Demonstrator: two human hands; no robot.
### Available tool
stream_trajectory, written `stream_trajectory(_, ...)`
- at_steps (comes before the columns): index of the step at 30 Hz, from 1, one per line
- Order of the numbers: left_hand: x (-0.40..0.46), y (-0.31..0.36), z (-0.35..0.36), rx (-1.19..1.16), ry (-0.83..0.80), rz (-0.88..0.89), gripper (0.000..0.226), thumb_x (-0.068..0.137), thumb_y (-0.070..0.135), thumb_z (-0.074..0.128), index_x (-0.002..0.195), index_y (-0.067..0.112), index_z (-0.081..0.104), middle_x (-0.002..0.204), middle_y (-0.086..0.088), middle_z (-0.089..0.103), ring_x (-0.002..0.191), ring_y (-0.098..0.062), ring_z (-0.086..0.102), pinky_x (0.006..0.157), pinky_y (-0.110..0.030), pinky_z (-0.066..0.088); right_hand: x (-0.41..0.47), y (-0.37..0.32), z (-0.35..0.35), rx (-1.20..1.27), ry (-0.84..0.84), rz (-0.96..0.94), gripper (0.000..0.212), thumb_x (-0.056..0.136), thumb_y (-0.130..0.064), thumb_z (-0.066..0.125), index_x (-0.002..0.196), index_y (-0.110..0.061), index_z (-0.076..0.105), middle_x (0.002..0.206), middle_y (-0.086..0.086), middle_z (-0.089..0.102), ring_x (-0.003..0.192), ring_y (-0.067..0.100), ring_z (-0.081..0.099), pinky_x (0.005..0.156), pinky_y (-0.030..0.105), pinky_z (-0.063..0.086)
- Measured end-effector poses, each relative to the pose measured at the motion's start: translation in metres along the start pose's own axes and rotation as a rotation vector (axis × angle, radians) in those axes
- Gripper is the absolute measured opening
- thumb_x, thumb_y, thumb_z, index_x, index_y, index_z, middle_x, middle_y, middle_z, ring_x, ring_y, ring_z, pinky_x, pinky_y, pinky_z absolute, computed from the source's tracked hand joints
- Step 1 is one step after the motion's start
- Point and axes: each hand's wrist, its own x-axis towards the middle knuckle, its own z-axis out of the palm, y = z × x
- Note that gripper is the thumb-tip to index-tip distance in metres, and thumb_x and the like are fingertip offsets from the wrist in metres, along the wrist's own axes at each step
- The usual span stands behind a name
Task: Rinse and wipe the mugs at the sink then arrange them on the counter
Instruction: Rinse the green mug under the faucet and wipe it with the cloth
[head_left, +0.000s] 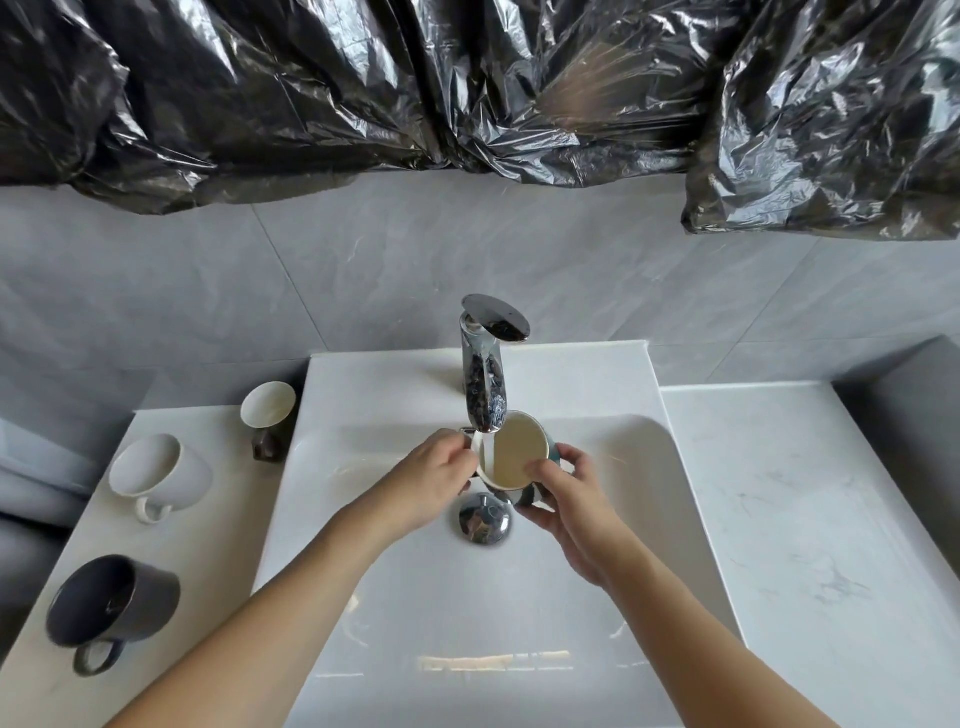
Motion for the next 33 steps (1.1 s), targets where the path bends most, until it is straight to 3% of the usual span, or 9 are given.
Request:
stream_trajectory(6,0.003,0.011,-0.005,0.108,-0.013,0.110,0.024,0.095,0.022,0.041,0.079,0.005,0.046,0.088,0.001,0.045,0.082,-0.012,0.049,0.081,-0.030,0.037,0.007,-0.033,-0.012,-0.298,-0.159,0.102,0.033,0.096,-0.039,0.059,0.111,-0.010,0.065,0.067,-0.008,0.062,0.065,0.009,0.058,0.097,0.046,0.053)
stream_trajectory(8,0.004,0.009,-0.004,0.112,-0.008,0.125,0.022,0.098,0.016,0.042,0.077,0.011,0.046,0.086,0.005,0.043,0.079,-0.006,0.047,0.079,-0.026,0.034,0.010,-0.042,-0.014,-0.322,-0.183,0.129,0.027,0.098,-0.034,0.056,0.104,-0.010,0.068,0.071,-0.004,0.067,0.068,0.011,0.062,0.094,0.040,0.056)
stream_trajectory(11,0.004,0.000,0.007,-0.126,0.086,0.118,0.008,0.094,0.026,0.048,0.099,0.023,0.054,0.098,0.003,0.055,0.090,-0.022,0.058,0.094,-0.035,0.046,0.012,-0.043,-0.015,-0.266,-0.185,0.068,0.025,0.098,-0.022,0.058,0.111,-0.003,0.066,0.081,-0.001,0.075,0.076,0.009,0.070,0.081,0.026,0.057)
stream_trajectory(14,0.000,-0.011,0.020,-0.317,0.174,0.023,0.049,0.076,0.051,0.055,0.124,0.043,0.046,0.120,0.018,0.057,0.094,-0.021,0.069,0.099,-0.045,0.050,0.014,-0.030,-0.016,-0.199,-0.117,0.002,0.031,0.094,-0.019,0.065,0.117,0.003,0.063,0.095,0.007,0.073,0.088,0.013,0.069,0.097,0.033,0.055)
stream_trajectory(16,-0.005,-0.008,0.029,-0.358,0.151,-0.069,0.052,0.077,0.055,0.057,0.122,0.029,0.057,0.114,0.009,0.066,0.088,-0.022,0.073,0.094,-0.048,0.054,0.013,-0.023,-0.015,-0.175,-0.112,-0.039,0.035,0.089,-0.021,0.071,0.116,0.002,0.064,0.104,0.013,0.072,0.093,0.015,0.068,0.100,0.034,0.054)
stream_trajectory(18,-0.006,-0.003,0.037,-0.342,0.067,-0.119,0.037,0.090,0.049,0.053,0.099,0.017,0.070,0.094,-0.003,0.075,0.082,-0.023,0.074,0.086,-0.044,0.059,0.009,-0.021,-0.013,-0.192,-0.135,-0.060,0.038,0.084,-0.023,0.073,0.114,-0.001,0.066,0.103,0.011,0.071,0.092,0.013,0.067,0.100,0.033,0.052)
stream_trajectory(23,-0.003,0.003,0.036,-0.178,0.093,-0.128,0.040,0.093,0.026,0.040,0.086,-0.002,0.067,0.075,-0.007,0.076,0.068,-0.022,0.074,0.075,-0.046,0.061,0.009,-0.024,-0.012,-0.328,-0.136,0.022,0.071,0.063,-0.042,0.080,0.123,-0.012,0.056,0.105,0.004,0.068,0.090,0.014,0.064,0.097,0.040,0.052)
stream_trajectory(28,0.002,0.001,0.028,0.047,0.136,-0.056,0.037,0.095,0.026,0.037,0.082,0.002,0.061,0.076,-0.008,0.074,0.072,-0.023,0.074,0.078,-0.043,0.059,0.015,-0.038,-0.013,-0.480,-0.151,0.035,0.026,0.089,-0.036,0.069,0.097,-0.011,0.068,0.080,0.000,0.070,0.080,0.015,0.065,0.099,0.043,0.052)
stream_trajectory(33,-0.001,-0.006,0.045,-0.388,0.064,-0.121,0.023,0.100,0.030,0.050,0.104,0.011,0.062,0.092,-0.013,0.074,0.079,-0.026,0.075,0.080,-0.045,0.061,0.010,-0.028,-0.012,-0.361,-0.092,-0.075,0.028,0.086,-0.028,0.075,0.099,-0.003,0.071,0.095,0.013,0.075,0.089,0.021,0.070,0.099,0.042,0.052)
